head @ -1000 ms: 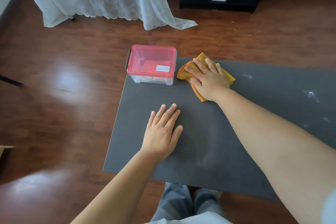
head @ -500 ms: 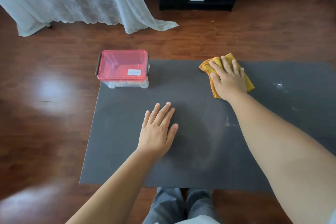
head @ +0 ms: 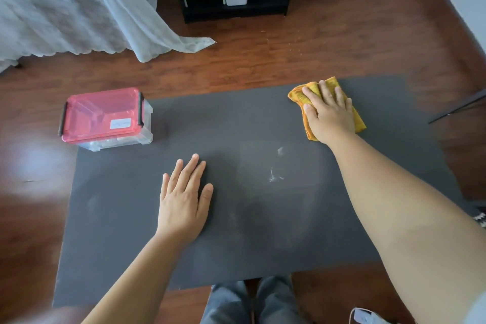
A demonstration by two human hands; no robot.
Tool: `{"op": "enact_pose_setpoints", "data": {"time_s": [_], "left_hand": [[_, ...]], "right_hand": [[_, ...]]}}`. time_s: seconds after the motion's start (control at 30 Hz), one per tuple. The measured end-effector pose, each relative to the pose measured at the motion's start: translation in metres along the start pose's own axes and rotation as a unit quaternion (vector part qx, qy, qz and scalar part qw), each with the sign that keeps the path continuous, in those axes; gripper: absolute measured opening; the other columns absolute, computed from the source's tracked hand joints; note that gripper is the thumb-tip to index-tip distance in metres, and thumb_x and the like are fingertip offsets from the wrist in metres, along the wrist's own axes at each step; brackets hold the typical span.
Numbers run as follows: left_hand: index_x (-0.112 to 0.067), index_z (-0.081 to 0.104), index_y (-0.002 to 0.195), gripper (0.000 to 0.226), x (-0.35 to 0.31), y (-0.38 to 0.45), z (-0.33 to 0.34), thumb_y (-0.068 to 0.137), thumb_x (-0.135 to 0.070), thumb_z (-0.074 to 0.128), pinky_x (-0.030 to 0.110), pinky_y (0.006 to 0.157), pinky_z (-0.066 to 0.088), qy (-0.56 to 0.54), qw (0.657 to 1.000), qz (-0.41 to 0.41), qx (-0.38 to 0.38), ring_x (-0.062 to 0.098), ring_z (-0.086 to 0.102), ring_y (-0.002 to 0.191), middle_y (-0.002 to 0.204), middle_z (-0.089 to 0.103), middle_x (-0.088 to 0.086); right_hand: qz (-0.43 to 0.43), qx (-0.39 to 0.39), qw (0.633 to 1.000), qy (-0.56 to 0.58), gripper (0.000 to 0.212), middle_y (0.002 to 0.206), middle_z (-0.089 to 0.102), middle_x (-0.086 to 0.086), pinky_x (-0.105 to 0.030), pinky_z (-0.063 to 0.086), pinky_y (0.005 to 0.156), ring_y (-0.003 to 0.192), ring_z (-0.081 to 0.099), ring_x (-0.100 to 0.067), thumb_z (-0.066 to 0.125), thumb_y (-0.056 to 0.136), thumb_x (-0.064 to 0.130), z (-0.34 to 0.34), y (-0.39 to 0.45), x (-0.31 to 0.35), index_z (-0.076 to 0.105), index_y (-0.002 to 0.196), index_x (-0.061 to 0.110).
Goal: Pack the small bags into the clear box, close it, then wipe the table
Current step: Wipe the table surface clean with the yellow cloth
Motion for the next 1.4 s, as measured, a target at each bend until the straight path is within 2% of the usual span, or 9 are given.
{"op": "enact_pose_setpoints", "data": {"time_s": [0.33, 0.57, 0.8, 0.97, 1.2, 1.4], "left_hand": [[-0.024, 0.039, 0.146, 0.057, -0.052, -0.002, 0.022, 0.097, -0.048, 0.023, 0.042, 0.119, 0.006, -0.005, 1.000, 0.010, -0.011, 0.015, 0.011, 0.149, 0.157, 0.021, -0.016], [-0.021, 0.045, 0.143, 0.057, -0.029, -0.007, 0.010, 0.096, -0.047, 0.025, 0.047, 0.117, 0.010, 0.000, 0.998, -0.040, -0.052, 0.022, 0.020, 0.147, 0.155, 0.034, -0.007], [-0.023, 0.043, 0.143, 0.056, -0.024, -0.019, 0.014, 0.097, -0.048, 0.023, 0.047, 0.118, 0.010, 0.008, 0.999, -0.026, -0.041, 0.019, 0.018, 0.147, 0.155, 0.032, -0.009], [-0.024, 0.044, 0.143, 0.054, -0.026, -0.031, 0.015, 0.097, -0.047, 0.025, 0.046, 0.118, 0.011, -0.011, 0.998, -0.037, -0.048, 0.019, 0.020, 0.147, 0.155, 0.033, -0.010], [-0.020, 0.043, 0.144, 0.057, -0.012, -0.045, 0.012, 0.096, -0.047, 0.027, 0.046, 0.118, 0.010, 0.009, 0.998, -0.055, -0.032, 0.023, 0.019, 0.147, 0.156, 0.032, -0.007], [-0.021, 0.032, 0.150, 0.064, -0.010, -0.049, 0.020, 0.094, -0.050, 0.022, 0.047, 0.119, 0.010, 0.032, 0.997, -0.067, 0.001, 0.022, 0.012, 0.149, 0.160, 0.022, -0.007]], "right_hand": [[0.035, -0.008, 0.999, 0.010, 0.049, 0.164, 0.003, 0.009, -0.053, 0.001, 0.118, 0.149, 0.000, -0.028, 0.018, 0.099, 0.050, -0.021, 0.024, -0.085, 0.016, 0.148, 0.051], [0.093, -0.018, 0.995, 0.037, 0.050, 0.164, 0.003, 0.008, -0.052, -0.001, 0.119, 0.149, -0.001, -0.029, 0.016, 0.098, 0.048, -0.038, 0.038, -0.153, 0.016, 0.148, 0.051], [0.166, -0.017, 0.984, 0.064, 0.051, 0.164, 0.000, 0.007, -0.050, -0.002, 0.120, 0.150, -0.001, -0.029, 0.016, 0.100, 0.048, -0.032, 0.000, -0.174, 0.013, 0.150, 0.047], [0.171, -0.028, 0.983, 0.055, 0.052, 0.164, 0.000, 0.004, -0.052, -0.001, 0.119, 0.149, -0.001, -0.031, 0.017, 0.100, 0.048, -0.016, -0.049, -0.148, 0.013, 0.151, 0.043], [0.104, -0.025, 0.993, 0.039, 0.050, 0.164, 0.001, 0.004, -0.054, 0.000, 0.118, 0.149, 0.000, -0.034, 0.019, 0.101, 0.047, 0.009, -0.085, -0.067, 0.015, 0.151, 0.044], [0.048, -0.015, 0.998, 0.034, 0.051, 0.164, 0.001, 0.003, -0.055, -0.001, 0.117, 0.149, 0.000, -0.035, 0.023, 0.100, 0.048, 0.025, -0.091, 0.018, 0.017, 0.150, 0.045]]}}
Point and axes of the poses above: each hand's wrist, its own y-axis towards the middle knuckle, its own z-axis out of the palm, x = y × z, the point moved 8 cm from there along y, towards the middle knuckle
